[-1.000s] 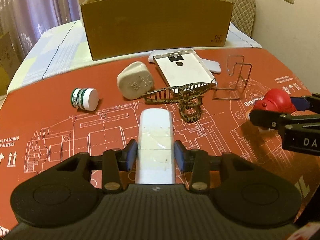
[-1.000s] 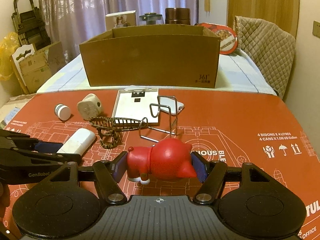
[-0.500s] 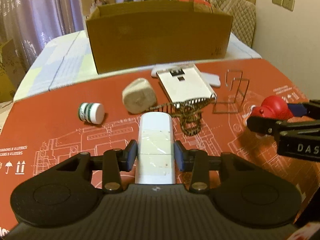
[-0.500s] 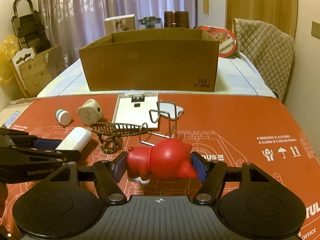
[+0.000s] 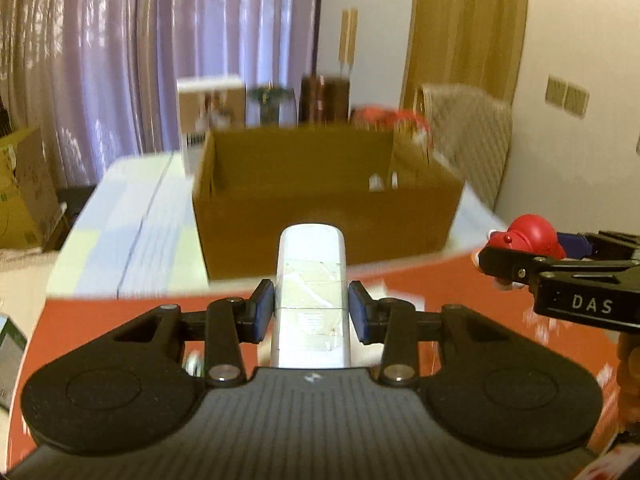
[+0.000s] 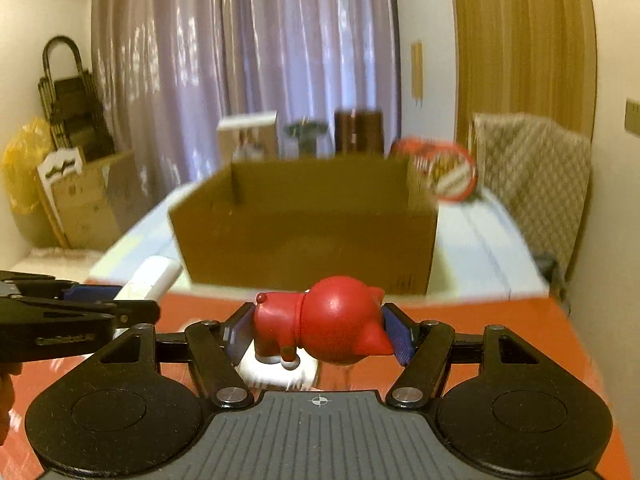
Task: Organize rigid objects
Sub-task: 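Lift and carry the white block and red toy over the cardboard box, then lower the white block into the box and open the left tool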
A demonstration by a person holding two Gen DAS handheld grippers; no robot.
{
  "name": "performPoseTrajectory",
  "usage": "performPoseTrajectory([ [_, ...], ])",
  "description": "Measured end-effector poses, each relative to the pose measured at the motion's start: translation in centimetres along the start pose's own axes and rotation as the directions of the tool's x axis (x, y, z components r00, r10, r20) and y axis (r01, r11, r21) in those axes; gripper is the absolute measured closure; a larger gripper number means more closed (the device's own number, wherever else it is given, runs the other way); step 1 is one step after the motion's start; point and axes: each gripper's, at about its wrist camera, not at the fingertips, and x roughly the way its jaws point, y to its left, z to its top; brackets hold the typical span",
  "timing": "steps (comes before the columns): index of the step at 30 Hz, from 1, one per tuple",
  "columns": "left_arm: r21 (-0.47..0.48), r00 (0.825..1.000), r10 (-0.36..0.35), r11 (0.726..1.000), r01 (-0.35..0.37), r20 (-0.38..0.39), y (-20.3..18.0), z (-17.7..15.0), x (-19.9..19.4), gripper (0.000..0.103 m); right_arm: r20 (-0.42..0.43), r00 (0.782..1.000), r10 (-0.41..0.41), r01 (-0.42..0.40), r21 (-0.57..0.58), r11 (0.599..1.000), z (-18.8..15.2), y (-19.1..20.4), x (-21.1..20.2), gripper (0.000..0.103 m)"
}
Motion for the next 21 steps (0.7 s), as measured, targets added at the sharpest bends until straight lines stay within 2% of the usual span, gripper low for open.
performPoseTrajectory([
  [4,-0.012,0.998,0.003,1.000,-0.003,0.059,0.7,3.5,1.3,0.068,0.060,0.998,-0.016,0.017,-0.013,1.000,3.7,-1.0,1.2,0.039],
  [9,-0.024,0.995,0.022,1.000,-0.020,0.096,1.7,7.3,4.3,0.068,0.104,0.994,-0.030,0.030,-0.002,1.000,7.4,-2.2,3.9,0.039],
  [15,-0.045,0.995,0.051,0.998,-0.047,0.090,4.1,9.6,8.4,0.068,0.069,0.998,-0.015,0.012,0.051,0.999,9.1,-3.3,8.6,0.039],
  [21,-0.062,0.997,0.045,0.997,-0.041,0.063,6.4,10.1,11.5,0.068,0.050,0.999,-0.011,0.007,0.091,0.996,10.4,-3.4,12.2,0.039],
])
